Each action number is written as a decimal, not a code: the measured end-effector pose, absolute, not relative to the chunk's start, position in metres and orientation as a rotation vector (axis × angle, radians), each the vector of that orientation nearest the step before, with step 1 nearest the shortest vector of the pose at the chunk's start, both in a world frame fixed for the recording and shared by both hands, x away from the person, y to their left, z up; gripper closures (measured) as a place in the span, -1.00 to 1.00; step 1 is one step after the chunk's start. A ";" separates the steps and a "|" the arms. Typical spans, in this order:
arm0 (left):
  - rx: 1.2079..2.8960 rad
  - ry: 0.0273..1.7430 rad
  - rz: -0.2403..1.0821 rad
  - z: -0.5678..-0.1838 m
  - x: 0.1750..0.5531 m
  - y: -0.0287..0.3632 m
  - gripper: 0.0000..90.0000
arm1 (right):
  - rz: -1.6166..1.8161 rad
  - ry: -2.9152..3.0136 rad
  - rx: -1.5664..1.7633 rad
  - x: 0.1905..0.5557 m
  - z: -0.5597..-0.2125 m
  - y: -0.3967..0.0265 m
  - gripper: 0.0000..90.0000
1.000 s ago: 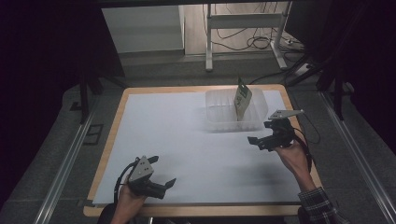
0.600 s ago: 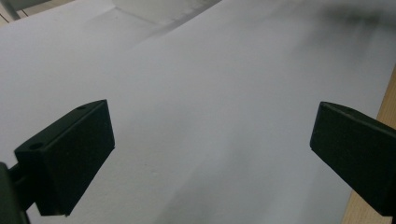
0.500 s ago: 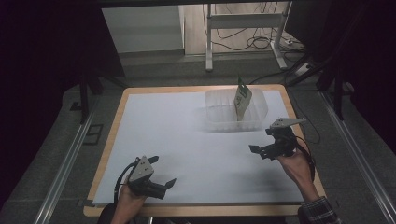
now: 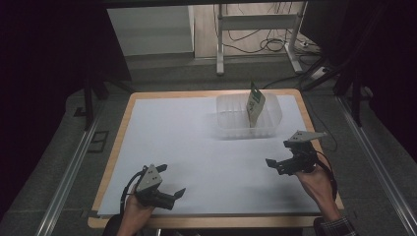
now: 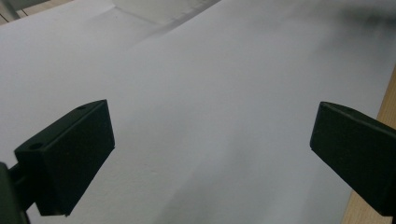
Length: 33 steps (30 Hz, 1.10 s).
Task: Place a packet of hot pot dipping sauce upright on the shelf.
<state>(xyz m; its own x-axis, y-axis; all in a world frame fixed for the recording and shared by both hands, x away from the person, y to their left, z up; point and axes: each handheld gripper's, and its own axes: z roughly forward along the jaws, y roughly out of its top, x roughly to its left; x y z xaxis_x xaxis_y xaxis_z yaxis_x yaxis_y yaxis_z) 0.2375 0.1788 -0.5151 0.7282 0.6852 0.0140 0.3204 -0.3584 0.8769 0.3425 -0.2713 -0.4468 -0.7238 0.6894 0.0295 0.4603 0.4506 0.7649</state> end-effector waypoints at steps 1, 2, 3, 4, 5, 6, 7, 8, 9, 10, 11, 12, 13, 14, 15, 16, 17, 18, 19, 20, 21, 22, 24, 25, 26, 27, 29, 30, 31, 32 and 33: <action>1.963 0.767 0.474 -0.515 0.237 0.179 -1.00 | 1.140 2.421 0.992 0.341 -0.448 -0.272 -1.00; 1.963 0.767 0.474 -0.515 0.238 0.179 -1.00 | 1.139 2.423 0.994 0.340 -0.449 -0.273 -1.00; 1.963 0.767 0.474 -0.515 0.237 0.179 -1.00 | 1.138 2.427 0.998 0.339 -0.451 -0.273 -1.00; 1.964 0.767 0.474 -0.515 0.238 0.179 -1.00 | 1.142 2.428 1.001 0.338 -0.452 -0.274 -1.00; 1.964 0.767 0.474 -0.515 0.238 0.179 -1.00 | 1.142 2.432 1.003 0.336 -0.453 -0.275 -1.00; 1.965 0.766 0.473 -0.515 0.238 0.179 -1.00 | 1.143 2.434 1.007 0.336 -0.454 -0.275 -1.00; 1.966 0.766 0.472 -0.515 0.238 0.179 -1.00 | 1.145 2.438 1.006 0.334 -0.457 -0.276 -1.00; 1.967 0.766 0.473 -0.515 0.238 0.179 -1.00 | 1.149 2.442 1.008 0.333 -0.459 -0.276 -1.00; 1.967 0.766 0.474 -0.515 0.238 0.179 -1.00 | 1.147 2.446 1.015 0.332 -0.460 -0.276 -1.00; 1.967 0.766 0.473 -0.515 0.238 0.179 -1.00 | 1.146 2.451 1.011 0.331 -0.462 -0.276 -1.00; 1.967 0.767 0.473 -0.515 0.238 0.179 -1.00 | 1.145 2.455 1.013 0.330 -0.464 -0.276 -1.00; 1.967 0.766 0.473 -0.515 0.238 0.179 -1.00 | 1.143 2.458 1.009 0.329 -0.466 -0.276 -1.00; 1.968 0.766 0.474 -0.515 0.238 0.178 -1.00 | 1.140 2.461 1.006 0.328 -0.467 -0.276 -1.00; 1.969 0.766 0.473 -0.515 0.238 0.178 -1.00 | 1.135 2.463 1.007 0.327 -0.468 -0.276 -1.00; 1.971 0.765 0.473 -0.515 0.238 0.178 -1.00 | 1.136 2.465 1.006 0.326 -0.470 -0.277 -1.00; 1.972 0.765 0.473 -0.515 0.238 0.178 -1.00 | 1.139 2.468 1.004 0.325 -0.471 -0.277 -1.00; 1.975 0.765 0.472 -0.516 0.238 0.178 -1.00 | 1.140 2.468 1.008 0.324 -0.472 -0.277 -1.00; 1.976 0.765 0.472 -0.516 0.238 0.178 -1.00 | 1.139 2.472 1.006 0.323 -0.473 -0.277 -1.00; 1.977 0.765 0.472 -0.516 0.238 0.178 -1.00 | 1.137 2.474 1.003 0.322 -0.474 -0.277 -1.00; 1.979 0.764 0.473 -0.516 0.238 0.178 -1.00 | 1.131 2.475 1.004 0.322 -0.476 -0.276 -0.99; 1.980 0.764 0.473 -0.516 0.238 0.177 -1.00 | 1.130 2.475 0.998 0.321 -0.477 -0.276 -0.99; 1.983 0.764 0.472 -0.516 0.238 0.177 -1.00 | 1.127 2.478 1.002 0.320 -0.479 -0.276 -0.99; 1.988 0.765 0.473 -0.516 0.238 0.177 -1.00 | 1.122 2.485 1.009 0.320 -0.482 -0.276 -0.99; 1.989 0.767 0.470 -0.517 0.238 0.177 -1.00 | 1.121 2.490 1.012 0.320 -0.484 -0.276 -0.99; 1.993 0.767 0.469 -0.517 0.239 0.176 -1.00 | 1.114 2.494 1.013 0.320 -0.486 -0.276 -0.99; 1.996 0.769 0.466 -0.517 0.239 0.176 -1.00 | 1.106 2.497 1.018 0.320 -0.488 -0.276 -0.99; 2.001 0.769 0.466 -0.518 0.239 0.176 -1.00 | 1.092 2.504 1.016 0.320 -0.492 -0.276 -0.99; 2.003 0.770 0.465 -0.518 0.239 0.175 -1.00 | 1.086 2.509 1.020 0.321 -0.494 -0.276 -0.99; 2.006 0.771 0.465 -0.518 0.239 0.175 -1.00 | 1.083 2.512 1.014 0.321 -0.496 -0.276 -0.99; 2.011 0.771 0.467 -0.518 0.239 0.175 -1.00 | 1.083 2.514 1.018 0.321 -0.497 -0.276 -0.99; 2.015 0.770 0.469 -0.518 0.239 0.174 -1.00 | 1.082 2.519 1.013 0.322 -0.499 -0.276 -0.99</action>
<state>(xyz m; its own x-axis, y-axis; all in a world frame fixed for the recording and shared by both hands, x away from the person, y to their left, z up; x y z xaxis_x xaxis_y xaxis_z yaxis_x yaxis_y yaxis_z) 0.2390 0.1743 -0.5184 0.7342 0.6783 0.0291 0.3367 -0.4009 0.8520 0.3218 -0.2763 -0.4989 -0.7390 0.6704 0.0666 0.5099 0.4920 0.7056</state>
